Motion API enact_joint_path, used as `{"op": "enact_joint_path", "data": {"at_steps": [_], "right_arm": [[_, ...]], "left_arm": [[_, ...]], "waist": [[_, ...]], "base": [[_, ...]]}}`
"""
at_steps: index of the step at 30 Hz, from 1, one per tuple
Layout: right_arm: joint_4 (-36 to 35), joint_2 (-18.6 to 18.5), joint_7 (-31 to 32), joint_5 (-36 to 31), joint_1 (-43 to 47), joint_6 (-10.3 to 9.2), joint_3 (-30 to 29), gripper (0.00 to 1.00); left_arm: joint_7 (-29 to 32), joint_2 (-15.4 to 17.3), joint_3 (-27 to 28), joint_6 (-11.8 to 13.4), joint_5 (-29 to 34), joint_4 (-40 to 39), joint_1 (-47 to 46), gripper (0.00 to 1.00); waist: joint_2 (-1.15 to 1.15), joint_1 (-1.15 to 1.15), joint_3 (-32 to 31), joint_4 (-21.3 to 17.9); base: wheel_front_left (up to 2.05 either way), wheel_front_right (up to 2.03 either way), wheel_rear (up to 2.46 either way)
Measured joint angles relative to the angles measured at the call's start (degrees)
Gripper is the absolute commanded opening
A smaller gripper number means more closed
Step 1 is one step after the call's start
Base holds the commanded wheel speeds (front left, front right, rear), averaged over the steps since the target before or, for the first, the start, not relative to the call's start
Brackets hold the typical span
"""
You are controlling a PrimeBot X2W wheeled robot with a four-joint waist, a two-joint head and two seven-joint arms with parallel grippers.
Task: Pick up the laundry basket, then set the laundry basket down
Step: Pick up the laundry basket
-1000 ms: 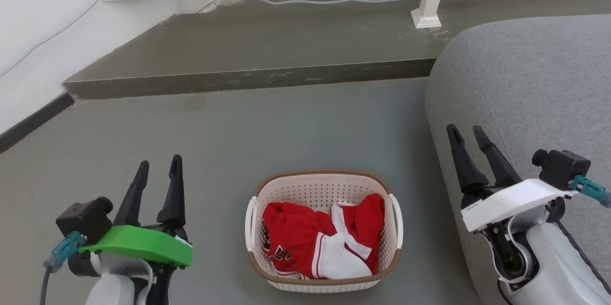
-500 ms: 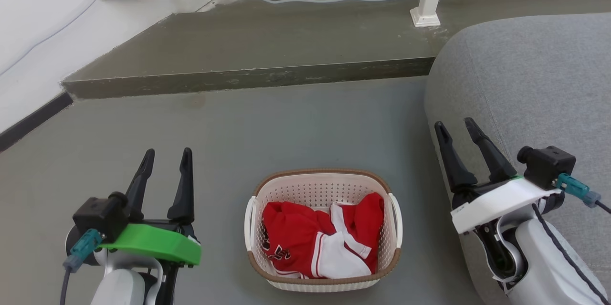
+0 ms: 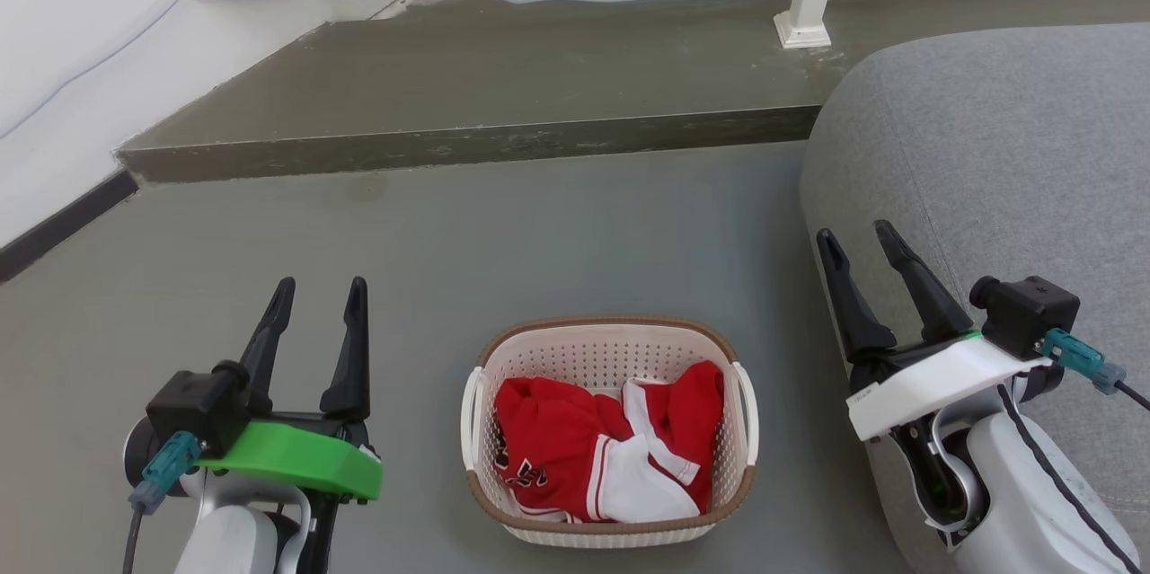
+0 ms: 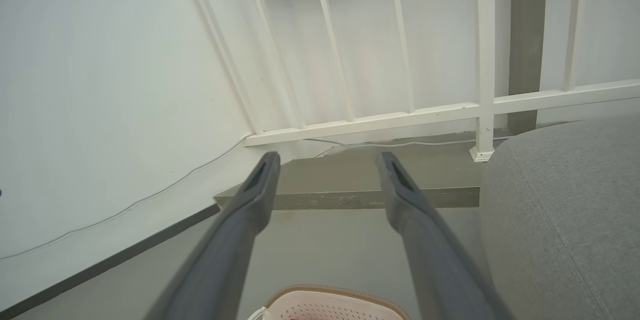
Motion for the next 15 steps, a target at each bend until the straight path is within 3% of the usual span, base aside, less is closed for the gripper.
{"op": "enact_joint_path", "data": {"at_steps": [15], "right_arm": [[2.74, 0.36, -0.01, 0.0, -0.01, -0.05, -1.33, 1.0]], "left_arm": [[0.0, -0.04, -0.27, -0.01, 0.01, -0.59, -0.09, 1.0]], "waist": [[0.0, 0.0, 3.38, -0.82]], "base": [[0.0, 0.0, 0.0]]}}
